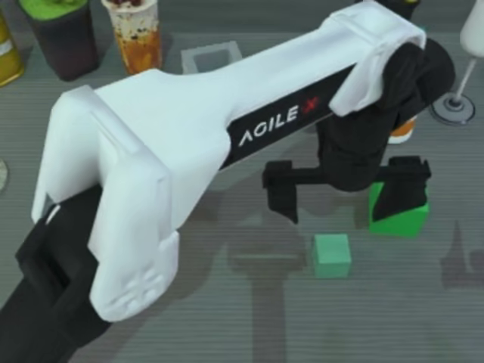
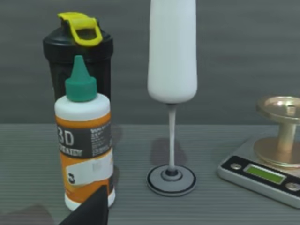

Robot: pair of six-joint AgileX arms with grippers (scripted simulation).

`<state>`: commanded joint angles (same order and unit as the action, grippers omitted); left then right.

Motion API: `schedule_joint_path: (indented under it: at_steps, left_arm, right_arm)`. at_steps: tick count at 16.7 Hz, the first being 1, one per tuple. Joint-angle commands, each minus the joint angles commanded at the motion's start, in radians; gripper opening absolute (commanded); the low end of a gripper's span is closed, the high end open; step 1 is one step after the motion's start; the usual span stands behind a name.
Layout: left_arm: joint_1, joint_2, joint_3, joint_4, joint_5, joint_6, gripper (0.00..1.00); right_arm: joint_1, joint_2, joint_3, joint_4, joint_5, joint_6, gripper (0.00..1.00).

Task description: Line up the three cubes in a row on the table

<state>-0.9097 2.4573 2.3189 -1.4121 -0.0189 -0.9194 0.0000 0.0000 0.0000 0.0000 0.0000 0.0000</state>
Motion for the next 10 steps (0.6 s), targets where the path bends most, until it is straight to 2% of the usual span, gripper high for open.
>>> schedule_joint_path:
  at_steps: [3,5,7,10]
  left_arm:
    - [-0.004,0.002,-0.004,0.003,0.0,0.002,1.0]
    - [0.023,-0.013,-0.03,0.016,0.001,0.036,1.0]
    - [0.08,-0.044,-0.086,0.04,0.003,0.111,1.0]
    - [0.2,-0.105,-0.204,0.088,0.009,0.297,1.0]
  right_arm:
    - [0.0,0.0,0.0,0.0,0.0,0.0,1.0]
    - [0.0,0.0,0.0,0.0,0.0,0.0,1.0]
    - [0.0,0.0,0.0,0.0,0.0,0.0,1.0]
    - [0.0,0.0,0.0,0.0,0.0,0.0,1.0]
